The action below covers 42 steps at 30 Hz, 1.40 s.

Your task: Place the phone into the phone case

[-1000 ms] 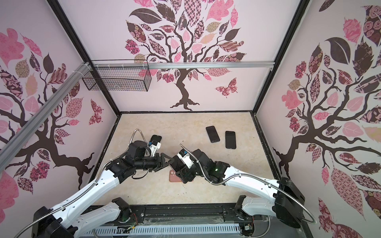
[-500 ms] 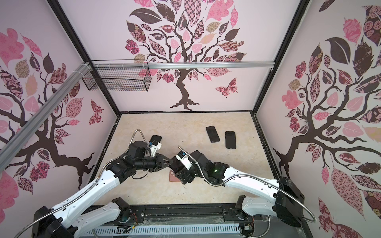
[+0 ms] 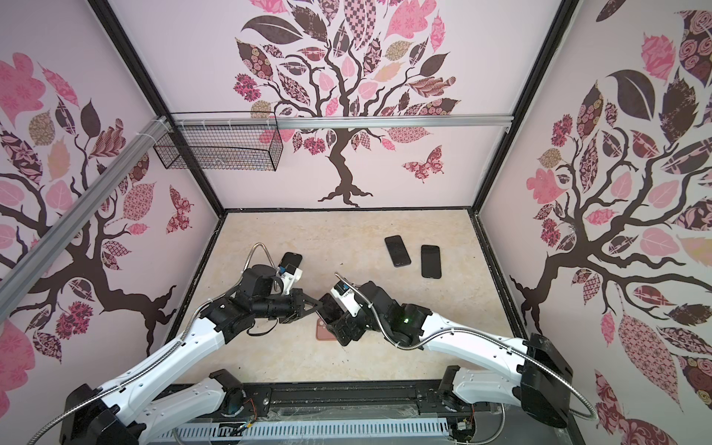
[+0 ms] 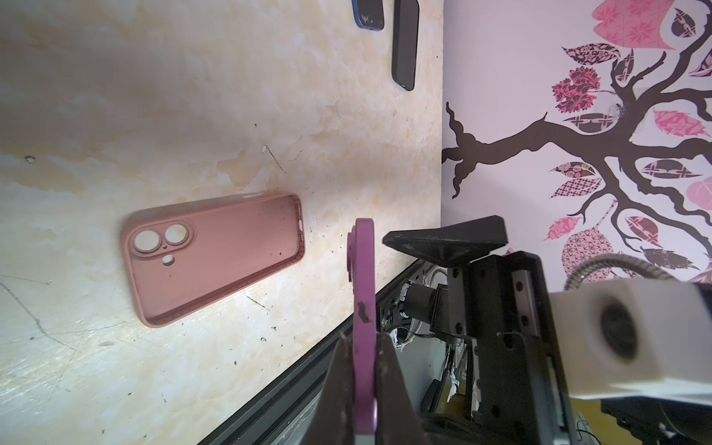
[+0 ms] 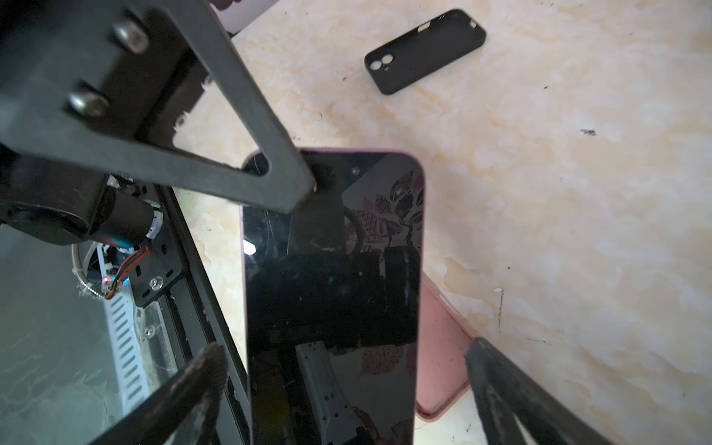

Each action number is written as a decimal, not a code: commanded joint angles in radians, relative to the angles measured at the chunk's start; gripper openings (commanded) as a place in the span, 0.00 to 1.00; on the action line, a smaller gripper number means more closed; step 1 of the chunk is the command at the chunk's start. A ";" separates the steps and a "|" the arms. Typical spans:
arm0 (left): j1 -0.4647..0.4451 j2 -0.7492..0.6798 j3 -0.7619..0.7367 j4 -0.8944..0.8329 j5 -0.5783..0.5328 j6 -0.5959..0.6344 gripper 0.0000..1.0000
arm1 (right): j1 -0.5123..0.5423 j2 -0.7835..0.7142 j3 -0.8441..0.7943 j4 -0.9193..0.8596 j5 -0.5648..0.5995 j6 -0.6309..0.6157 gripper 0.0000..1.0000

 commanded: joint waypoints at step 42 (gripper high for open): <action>0.002 -0.312 -0.433 0.905 -0.240 -0.361 0.00 | -0.260 -0.107 -0.456 1.004 -0.292 0.983 0.52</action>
